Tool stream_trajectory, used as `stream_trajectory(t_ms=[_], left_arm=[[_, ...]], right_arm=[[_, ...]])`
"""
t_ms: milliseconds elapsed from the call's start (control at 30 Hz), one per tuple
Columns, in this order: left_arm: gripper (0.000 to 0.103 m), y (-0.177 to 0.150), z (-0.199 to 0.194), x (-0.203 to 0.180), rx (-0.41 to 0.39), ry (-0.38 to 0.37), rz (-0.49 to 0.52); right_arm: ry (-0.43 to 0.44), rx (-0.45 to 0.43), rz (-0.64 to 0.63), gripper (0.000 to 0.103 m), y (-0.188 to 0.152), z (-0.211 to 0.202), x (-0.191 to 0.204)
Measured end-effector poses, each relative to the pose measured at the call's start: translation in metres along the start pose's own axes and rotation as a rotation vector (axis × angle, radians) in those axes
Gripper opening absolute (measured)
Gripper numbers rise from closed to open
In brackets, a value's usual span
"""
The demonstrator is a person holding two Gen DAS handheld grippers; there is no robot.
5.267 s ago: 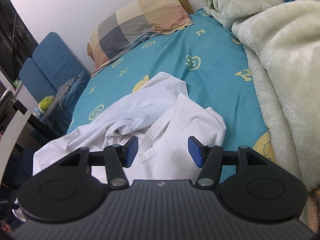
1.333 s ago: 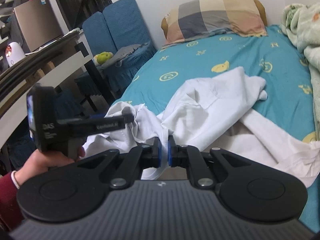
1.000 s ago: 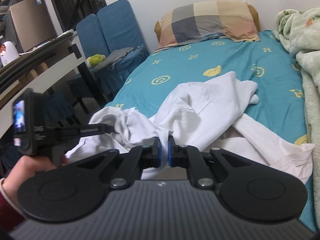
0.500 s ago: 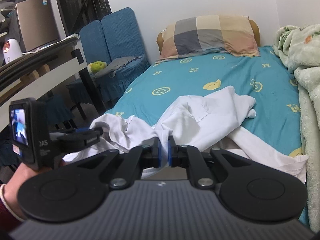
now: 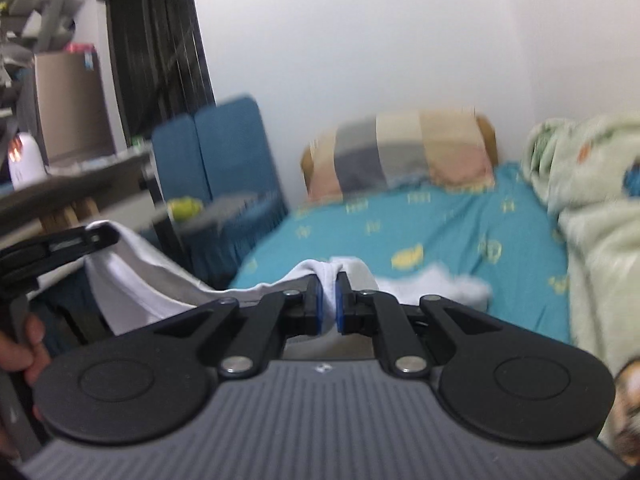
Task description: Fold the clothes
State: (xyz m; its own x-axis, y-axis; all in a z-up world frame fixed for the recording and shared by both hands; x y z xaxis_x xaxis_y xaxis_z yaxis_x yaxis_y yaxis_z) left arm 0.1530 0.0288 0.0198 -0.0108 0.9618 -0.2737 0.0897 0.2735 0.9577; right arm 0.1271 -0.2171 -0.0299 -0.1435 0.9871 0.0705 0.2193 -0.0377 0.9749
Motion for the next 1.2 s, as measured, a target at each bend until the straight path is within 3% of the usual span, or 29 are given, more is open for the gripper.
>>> stream_trajectory(t_ms=[133, 300, 433, 567, 700, 800, 933, 1067, 1200], left_arm=[[0.006, 0.076, -0.048, -0.010, -0.100, -0.063, -0.047], [0.006, 0.181, -0.106, -0.035, -0.234, -0.154, -0.061], [0.006, 0.255, -0.155, -0.060, -0.298, -0.228, -0.064], [0.006, 0.319, -0.212, -0.088, -0.368, -0.280, -0.049], [0.006, 0.370, -0.267, -0.108, -0.411, -0.316, -0.029], [0.006, 0.389, -0.307, -0.118, -0.431, -0.332, -0.013], [0.006, 0.385, -0.321, -0.120, -0.403, -0.331, -0.019], [0.006, 0.357, -0.278, -0.116, -0.318, -0.309, -0.011], [0.006, 0.316, -0.192, -0.116, -0.224, -0.269, 0.002]], right_arm=[[-0.027, -0.169, -0.067, 0.009, 0.078, -0.055, 0.021], [-0.058, -0.366, -0.048, 0.009, 0.174, -0.126, 0.028], [-0.072, -0.499, -0.056, 0.009, 0.246, -0.183, 0.037], [-0.078, -0.596, -0.071, 0.009, 0.305, -0.235, 0.046], [-0.078, -0.646, -0.087, 0.009, 0.343, -0.277, 0.054], [-0.068, -0.664, -0.093, 0.009, 0.355, -0.303, 0.059], [-0.040, -0.643, -0.077, 0.009, 0.350, -0.312, 0.059], [-0.068, -0.575, -0.082, 0.009, 0.329, -0.277, 0.052], [-0.085, -0.481, -0.059, 0.009, 0.298, -0.195, 0.031]])
Point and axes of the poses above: each gripper's, at about its wrist camera, not at the fingertips, and z roughly the way its jaws point, x to its left, y to its top, the point moved 9 cm from there along z, roughly the way its jaws point, and after that the axes turned 9 degrees about -z, right-handed, at the moved point
